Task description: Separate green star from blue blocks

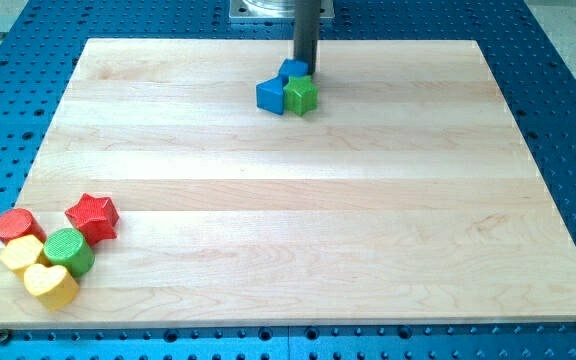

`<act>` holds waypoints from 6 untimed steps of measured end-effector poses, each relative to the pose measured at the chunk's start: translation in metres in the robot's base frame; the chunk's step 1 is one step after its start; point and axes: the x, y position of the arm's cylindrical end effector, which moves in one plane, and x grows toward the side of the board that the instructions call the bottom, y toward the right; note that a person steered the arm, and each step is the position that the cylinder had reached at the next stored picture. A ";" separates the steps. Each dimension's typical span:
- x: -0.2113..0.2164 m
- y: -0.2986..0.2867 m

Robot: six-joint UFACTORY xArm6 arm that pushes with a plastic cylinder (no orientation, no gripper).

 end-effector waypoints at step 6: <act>0.212 -0.068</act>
